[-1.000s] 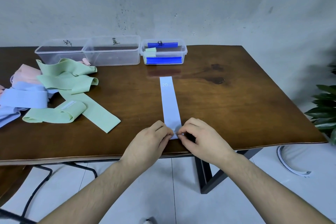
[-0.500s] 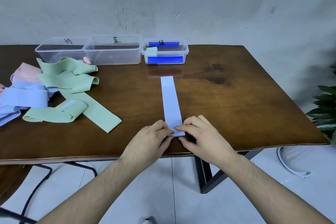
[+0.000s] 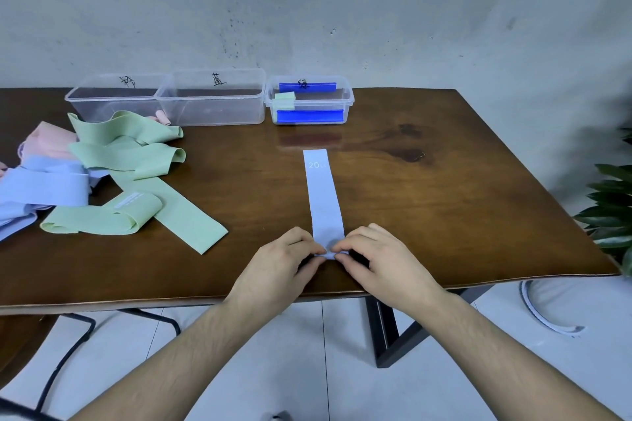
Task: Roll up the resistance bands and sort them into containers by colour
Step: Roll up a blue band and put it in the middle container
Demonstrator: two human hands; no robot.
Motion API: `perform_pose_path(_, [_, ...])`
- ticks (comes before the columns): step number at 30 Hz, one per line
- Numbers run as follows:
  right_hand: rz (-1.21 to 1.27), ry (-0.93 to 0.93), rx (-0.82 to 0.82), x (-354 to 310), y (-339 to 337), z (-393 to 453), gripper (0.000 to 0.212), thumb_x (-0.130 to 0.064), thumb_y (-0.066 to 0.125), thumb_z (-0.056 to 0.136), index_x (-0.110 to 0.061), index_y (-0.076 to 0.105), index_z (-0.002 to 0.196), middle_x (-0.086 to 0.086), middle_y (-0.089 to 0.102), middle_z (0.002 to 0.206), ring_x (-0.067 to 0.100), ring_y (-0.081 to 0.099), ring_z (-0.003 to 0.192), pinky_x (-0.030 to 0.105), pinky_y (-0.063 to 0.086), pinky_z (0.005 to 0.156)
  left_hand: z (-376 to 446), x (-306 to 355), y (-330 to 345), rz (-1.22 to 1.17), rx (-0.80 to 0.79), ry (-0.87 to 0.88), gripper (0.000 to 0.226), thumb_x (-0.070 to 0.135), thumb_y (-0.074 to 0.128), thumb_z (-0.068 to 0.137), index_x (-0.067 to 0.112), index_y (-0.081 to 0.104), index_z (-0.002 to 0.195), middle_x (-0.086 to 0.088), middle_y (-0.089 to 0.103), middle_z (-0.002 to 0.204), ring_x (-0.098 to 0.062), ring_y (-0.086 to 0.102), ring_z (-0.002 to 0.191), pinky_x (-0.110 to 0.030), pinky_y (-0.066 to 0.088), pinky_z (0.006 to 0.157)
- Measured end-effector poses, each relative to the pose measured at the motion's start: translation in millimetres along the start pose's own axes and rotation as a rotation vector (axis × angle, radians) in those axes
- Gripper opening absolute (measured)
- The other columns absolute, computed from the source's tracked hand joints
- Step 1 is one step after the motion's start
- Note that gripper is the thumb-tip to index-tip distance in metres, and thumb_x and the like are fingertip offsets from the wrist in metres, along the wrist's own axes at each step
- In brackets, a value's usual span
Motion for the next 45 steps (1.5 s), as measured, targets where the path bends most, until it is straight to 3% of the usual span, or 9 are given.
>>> perform_pose_path(9, [0.043,0.015,0.01,-1.8,-2.4,-1.6,0.012,-0.025,0.066,0.096,-0.026,0.075,0.104,-0.017,0.057,0.097,0.007,0.047,0.094,0.007,0.036,0.082,-0.9,2.1,-0.4,-0.011,-0.019,-0.001,0.011,0.024,0.068,0.094,0.02,0.074,0.101,0.016,0.057,0.098,0.012,0.049,0.077,-0.001,0.035,0.07])
perform_pose_path(14, [0.095,0.076,-0.015,0.3,-4.7,-0.8,0.019,-0.025,0.064,0.096,-0.029,0.071,0.114,-0.02,0.06,0.098,0.006,0.051,0.098,0.007,0.037,0.079,0.1,1.3,-0.3,-0.032,-0.008,-0.03,0.01,0.022,0.069,0.092,0.02,0.075,0.1,0.016,0.062,0.095,0.013,0.051,0.081,0.0,0.035,0.075])
perform_pose_path(19, [0.138,0.077,-0.011,1.8,-4.8,-0.2,0.008,-0.022,0.067,0.095,-0.03,0.069,0.097,-0.023,0.06,0.095,0.007,0.053,0.1,0.011,0.04,0.077,1.7,2.0,-2.8,-0.052,-0.001,-0.05,0.008,0.017,0.071,0.09,0.021,0.072,0.097,0.019,0.06,0.09,0.012,0.051,0.079,-0.001,0.035,0.071])
perform_pose_path(23, [0.163,0.087,0.0,2.1,-4.2,-2.3,0.008,-0.024,0.071,0.092,-0.031,0.072,0.096,-0.021,0.061,0.096,0.01,0.054,0.1,0.012,0.042,0.072,3.9,0.2,-1.8,-0.061,0.005,-0.07,0.007,0.017,0.071,0.09,0.022,0.073,0.094,0.018,0.063,0.09,0.011,0.052,0.079,-0.003,0.037,0.07])
perform_pose_path(33, [0.125,0.073,0.035,7.2,1.8,-0.6,0.014,-0.027,0.067,0.093,-0.027,0.075,0.104,-0.017,0.06,0.099,0.009,0.052,0.1,0.013,0.044,0.077,0.1,0.3,1.6,0.012,-0.006,-0.004,0.016,0.022,0.075,0.086,0.017,0.074,0.102,0.012,0.057,0.101,0.013,0.047,0.07,0.002,0.032,0.065])
perform_pose_path(37, [0.076,0.068,0.045,7.3,1.5,0.5,0.021,-0.031,0.067,0.092,-0.026,0.074,0.111,-0.017,0.058,0.102,0.009,0.05,0.1,0.018,0.045,0.085,3.3,-1.8,1.9,0.069,0.002,0.053,0.016,0.021,0.074,0.088,0.014,0.075,0.102,0.008,0.06,0.098,0.004,0.042,0.068,-0.003,0.035,0.066])
perform_pose_path(41, [0.024,0.008,0.005,5.4,1.5,1.4,0.027,-0.031,0.069,0.091,-0.028,0.07,0.119,-0.019,0.055,0.107,0.009,0.048,0.098,0.015,0.042,0.086,5.9,-2.9,0.6,0.086,-0.021,0.088,0.016,0.022,0.071,0.09,0.014,0.075,0.104,0.008,0.059,0.097,-0.005,0.052,0.068,-0.009,0.039,0.065])
perform_pose_path(45, [-0.017,-0.001,-0.019,6.3,1.1,4.7,0.023,-0.026,0.066,0.096,-0.026,0.071,0.119,-0.017,0.059,0.107,0.009,0.049,0.096,0.014,0.039,0.087,7.5,-4.2,-1.6,0.071,-0.053,0.065,0.021,0.026,0.068,0.092,0.016,0.074,0.11,0.012,0.057,0.101,-0.003,0.05,0.066,-0.006,0.04,0.064])
Point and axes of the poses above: each hand's wrist, its own z-axis towards the middle knuckle, its own y-axis out of the palm, x = y × z, the point moved 2 cm from there along z, towards the middle knuckle
